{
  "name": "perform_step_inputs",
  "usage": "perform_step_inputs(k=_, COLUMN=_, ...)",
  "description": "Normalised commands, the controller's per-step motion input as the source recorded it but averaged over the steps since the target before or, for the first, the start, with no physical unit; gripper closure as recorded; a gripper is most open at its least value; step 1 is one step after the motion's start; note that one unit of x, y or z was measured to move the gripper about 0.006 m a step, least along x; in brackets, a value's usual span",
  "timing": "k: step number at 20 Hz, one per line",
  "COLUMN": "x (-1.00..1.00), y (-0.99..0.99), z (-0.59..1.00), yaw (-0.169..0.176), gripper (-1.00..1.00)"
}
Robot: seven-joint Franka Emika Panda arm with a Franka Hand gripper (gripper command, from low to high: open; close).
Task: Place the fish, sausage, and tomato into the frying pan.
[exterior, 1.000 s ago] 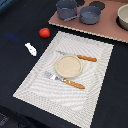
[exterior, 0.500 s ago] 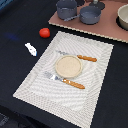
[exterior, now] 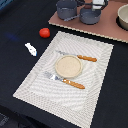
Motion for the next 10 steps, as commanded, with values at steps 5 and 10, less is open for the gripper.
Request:
perform_step_inputs(k=5, x=0.02, y=0.26, z=0.02, yaw=0.002, gripper=-1.0)
perform_step_inputs(k=10, x=-0.15, y=0.06, z=0.28, yaw=0.018, gripper=-1.0)
